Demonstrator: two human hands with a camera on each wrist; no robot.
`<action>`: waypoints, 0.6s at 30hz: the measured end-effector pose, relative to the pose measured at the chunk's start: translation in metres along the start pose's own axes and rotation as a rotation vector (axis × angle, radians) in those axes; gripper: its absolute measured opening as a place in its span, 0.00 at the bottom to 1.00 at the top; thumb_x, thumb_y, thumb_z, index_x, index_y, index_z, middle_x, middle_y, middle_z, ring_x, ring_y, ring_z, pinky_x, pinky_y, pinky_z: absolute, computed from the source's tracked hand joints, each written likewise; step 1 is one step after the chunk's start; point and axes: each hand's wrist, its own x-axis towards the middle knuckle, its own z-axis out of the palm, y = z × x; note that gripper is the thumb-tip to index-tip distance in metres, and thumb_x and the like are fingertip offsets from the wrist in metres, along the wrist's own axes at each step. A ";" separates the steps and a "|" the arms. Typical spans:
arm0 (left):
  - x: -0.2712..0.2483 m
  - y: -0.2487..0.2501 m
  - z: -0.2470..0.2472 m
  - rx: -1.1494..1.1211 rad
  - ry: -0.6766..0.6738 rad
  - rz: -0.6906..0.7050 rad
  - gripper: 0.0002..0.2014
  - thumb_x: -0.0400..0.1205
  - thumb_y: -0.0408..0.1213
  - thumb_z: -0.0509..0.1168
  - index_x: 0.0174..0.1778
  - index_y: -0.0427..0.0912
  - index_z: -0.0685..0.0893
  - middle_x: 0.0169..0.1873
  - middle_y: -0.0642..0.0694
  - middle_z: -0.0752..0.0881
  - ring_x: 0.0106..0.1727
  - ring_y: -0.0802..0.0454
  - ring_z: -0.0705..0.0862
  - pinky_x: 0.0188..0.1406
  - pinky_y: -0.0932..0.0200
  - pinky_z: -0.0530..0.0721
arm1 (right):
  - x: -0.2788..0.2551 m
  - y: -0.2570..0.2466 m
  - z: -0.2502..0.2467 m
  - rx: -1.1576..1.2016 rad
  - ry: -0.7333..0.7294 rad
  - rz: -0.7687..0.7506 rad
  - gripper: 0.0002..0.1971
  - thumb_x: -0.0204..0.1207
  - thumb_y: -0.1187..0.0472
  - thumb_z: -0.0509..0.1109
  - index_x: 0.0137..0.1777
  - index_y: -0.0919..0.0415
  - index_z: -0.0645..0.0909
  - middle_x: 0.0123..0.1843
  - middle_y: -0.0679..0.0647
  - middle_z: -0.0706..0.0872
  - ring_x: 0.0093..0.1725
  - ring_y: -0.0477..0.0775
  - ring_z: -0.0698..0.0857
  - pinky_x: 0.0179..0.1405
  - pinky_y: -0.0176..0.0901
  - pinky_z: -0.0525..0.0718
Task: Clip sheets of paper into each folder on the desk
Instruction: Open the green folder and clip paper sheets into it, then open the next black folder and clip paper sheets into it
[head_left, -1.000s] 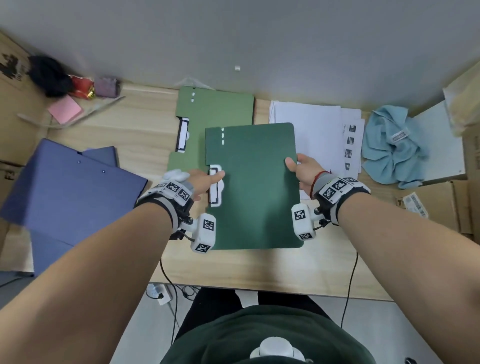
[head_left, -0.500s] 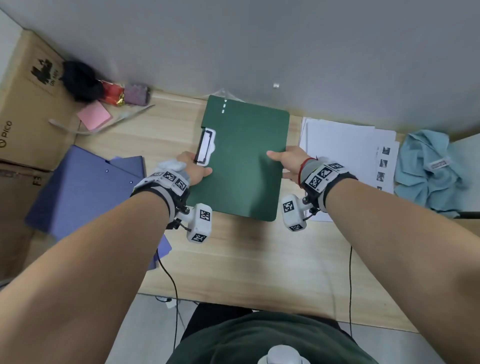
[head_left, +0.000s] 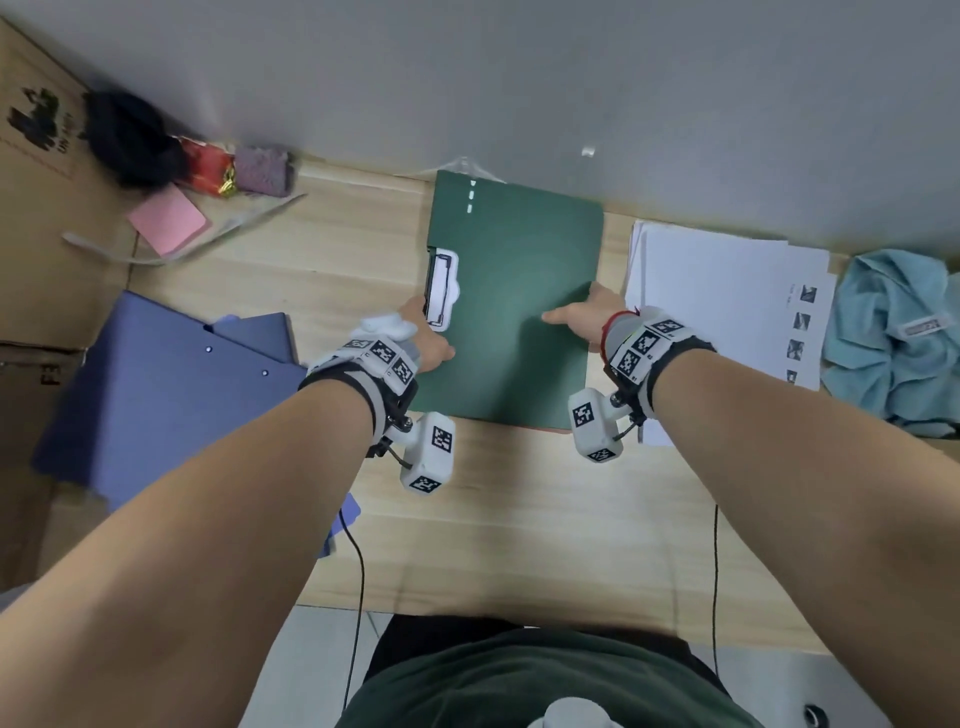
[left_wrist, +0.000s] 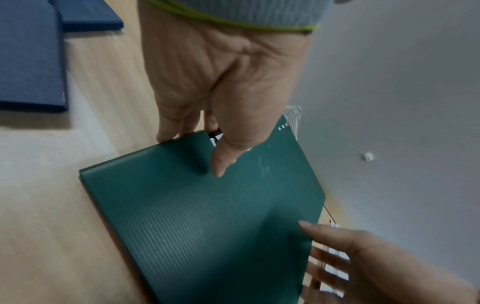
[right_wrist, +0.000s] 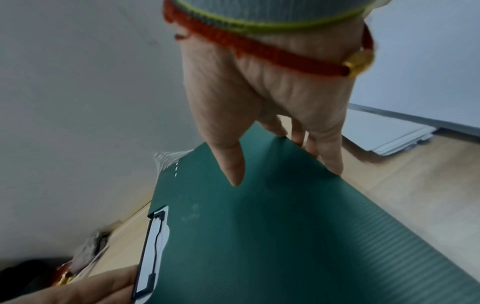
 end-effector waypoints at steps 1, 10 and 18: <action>0.004 -0.001 0.002 0.008 0.001 0.005 0.30 0.78 0.33 0.73 0.77 0.40 0.71 0.67 0.43 0.82 0.65 0.41 0.82 0.57 0.57 0.77 | -0.002 -0.001 -0.002 -0.007 -0.001 0.002 0.62 0.40 0.35 0.79 0.80 0.55 0.67 0.76 0.53 0.77 0.73 0.64 0.78 0.70 0.61 0.80; 0.021 -0.004 0.005 -0.021 -0.068 -0.014 0.29 0.65 0.48 0.78 0.57 0.40 0.76 0.45 0.47 0.83 0.42 0.45 0.82 0.40 0.56 0.79 | -0.022 -0.011 -0.010 0.076 0.003 0.029 0.45 0.51 0.45 0.81 0.71 0.56 0.75 0.66 0.52 0.84 0.65 0.61 0.83 0.66 0.59 0.83; 0.017 -0.014 -0.004 -0.140 -0.079 0.016 0.29 0.71 0.44 0.78 0.68 0.44 0.80 0.61 0.45 0.86 0.60 0.42 0.84 0.68 0.46 0.80 | -0.014 -0.006 -0.006 0.076 -0.032 0.028 0.57 0.37 0.36 0.79 0.73 0.55 0.76 0.68 0.51 0.84 0.66 0.60 0.83 0.68 0.59 0.81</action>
